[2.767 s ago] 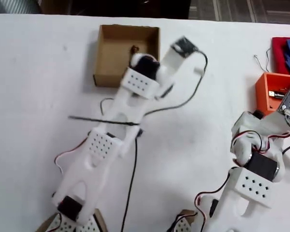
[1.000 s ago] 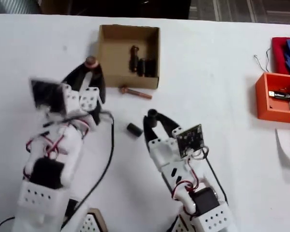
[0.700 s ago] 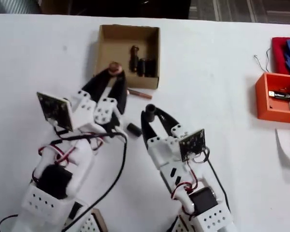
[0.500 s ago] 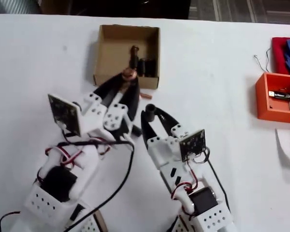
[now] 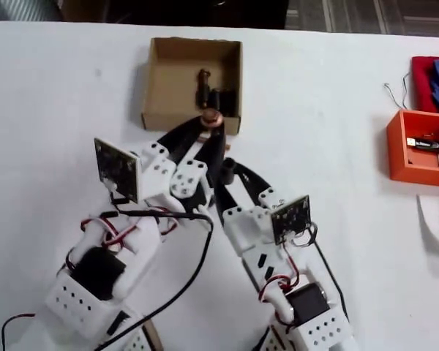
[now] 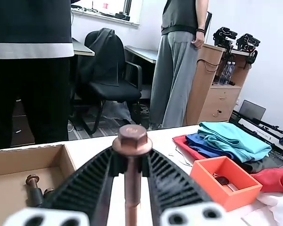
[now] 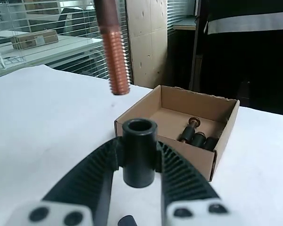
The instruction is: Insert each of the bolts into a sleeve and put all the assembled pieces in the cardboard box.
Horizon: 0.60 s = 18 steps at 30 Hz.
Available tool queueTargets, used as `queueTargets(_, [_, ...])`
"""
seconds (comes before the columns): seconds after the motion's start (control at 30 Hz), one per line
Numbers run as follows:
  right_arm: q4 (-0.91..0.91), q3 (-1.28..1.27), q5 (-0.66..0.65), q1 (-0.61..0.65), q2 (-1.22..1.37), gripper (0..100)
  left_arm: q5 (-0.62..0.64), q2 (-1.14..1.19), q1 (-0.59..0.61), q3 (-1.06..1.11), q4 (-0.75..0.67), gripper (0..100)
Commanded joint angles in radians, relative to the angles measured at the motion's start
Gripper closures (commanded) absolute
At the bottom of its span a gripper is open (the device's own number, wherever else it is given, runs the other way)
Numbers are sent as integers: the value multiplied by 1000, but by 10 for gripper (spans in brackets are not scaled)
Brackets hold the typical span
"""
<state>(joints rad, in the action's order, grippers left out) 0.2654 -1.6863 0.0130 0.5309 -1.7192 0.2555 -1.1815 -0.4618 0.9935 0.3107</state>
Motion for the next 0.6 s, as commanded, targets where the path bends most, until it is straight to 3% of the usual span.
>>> queueTargets(0.0, [-18, -11, -6, 1, -4, 978, 6, 3, -11, -4, -54, 974])
queueTargets(0.3, [-24, -11, -95, 1, -4, 978, 8, 94, -14, -4, -52, 974])
queueTargets(0.57, [-24, -11, -97, 1, -4, 978, 12, 104, -14, -4, -49, 974])
